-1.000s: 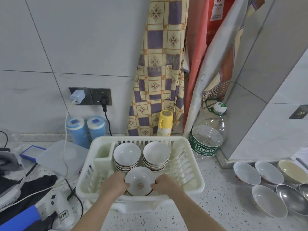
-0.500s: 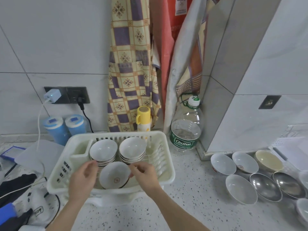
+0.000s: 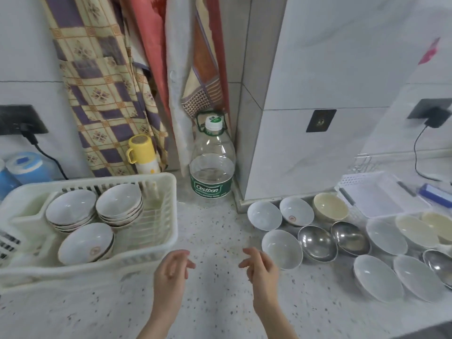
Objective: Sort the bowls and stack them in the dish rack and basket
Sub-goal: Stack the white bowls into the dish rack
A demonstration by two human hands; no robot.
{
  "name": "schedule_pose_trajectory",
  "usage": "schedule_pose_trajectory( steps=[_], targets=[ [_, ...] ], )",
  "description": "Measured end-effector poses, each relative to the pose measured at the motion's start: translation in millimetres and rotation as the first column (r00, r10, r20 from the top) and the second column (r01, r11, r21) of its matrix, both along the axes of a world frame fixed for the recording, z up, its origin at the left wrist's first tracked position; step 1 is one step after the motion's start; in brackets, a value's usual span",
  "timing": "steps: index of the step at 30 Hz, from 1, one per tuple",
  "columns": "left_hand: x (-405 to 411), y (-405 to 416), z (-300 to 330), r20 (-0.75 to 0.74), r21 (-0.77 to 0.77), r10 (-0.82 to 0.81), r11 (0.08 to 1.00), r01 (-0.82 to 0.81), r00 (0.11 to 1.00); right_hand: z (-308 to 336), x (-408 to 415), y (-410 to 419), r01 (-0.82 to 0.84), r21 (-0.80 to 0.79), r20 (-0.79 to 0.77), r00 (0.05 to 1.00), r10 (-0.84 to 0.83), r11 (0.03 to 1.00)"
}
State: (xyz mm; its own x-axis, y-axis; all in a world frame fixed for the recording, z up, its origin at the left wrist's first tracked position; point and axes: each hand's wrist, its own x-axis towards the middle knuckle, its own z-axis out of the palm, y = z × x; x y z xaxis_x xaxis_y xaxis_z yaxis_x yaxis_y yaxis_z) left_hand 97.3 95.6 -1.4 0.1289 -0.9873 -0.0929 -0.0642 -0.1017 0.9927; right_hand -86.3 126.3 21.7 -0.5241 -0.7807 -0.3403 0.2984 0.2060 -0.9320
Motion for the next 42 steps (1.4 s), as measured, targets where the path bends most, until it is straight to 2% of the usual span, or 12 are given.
schedule_pose_trajectory(
  steps=[5,10,19,28,35,39,42],
  targets=[
    [-70.2,-3.2,-14.8,0.035,0.202,-0.165,0.967,0.154,0.986,-18.8,-53.1,21.9,0.043,0.168,-0.063,0.997,-0.033,0.985],
    [-116.2,-20.2,-24.3,0.041,0.346,-0.232,0.916,0.204,0.972,-39.2,-88.3,34.1,0.095,0.37,-0.071,0.995,-0.074,0.924],
    [-147.0,-84.9,-28.4,0.094,0.597,-0.335,0.773,0.216,0.938,-47.5,-104.9,15.2,0.062,0.396,-0.064,0.997,-0.04,0.916],
    [-179.6,-124.3,-28.6,0.038,0.632,-0.325,0.74,0.23,0.945,-51.2,-107.6,6.8,0.099,0.41,-0.029,0.995,-0.096,0.907],
    [-201.1,-131.1,-35.3,0.036,0.619,-0.407,0.726,0.299,0.913,-48.2,-112.5,6.3,0.075,0.434,-0.004,0.997,-0.082,0.898],
    [-210.4,-127.9,-35.1,0.032,0.659,-0.428,0.689,0.303,0.903,-46.1,-113.3,10.7,0.104,0.417,-0.035,0.995,-0.098,0.903],
    [-215.9,-128.8,-36.2,0.007,0.654,-0.383,0.701,0.285,0.924,-45.1,-113.6,19.4,0.138,0.433,-0.088,0.99,-0.111,0.891]
  ],
)
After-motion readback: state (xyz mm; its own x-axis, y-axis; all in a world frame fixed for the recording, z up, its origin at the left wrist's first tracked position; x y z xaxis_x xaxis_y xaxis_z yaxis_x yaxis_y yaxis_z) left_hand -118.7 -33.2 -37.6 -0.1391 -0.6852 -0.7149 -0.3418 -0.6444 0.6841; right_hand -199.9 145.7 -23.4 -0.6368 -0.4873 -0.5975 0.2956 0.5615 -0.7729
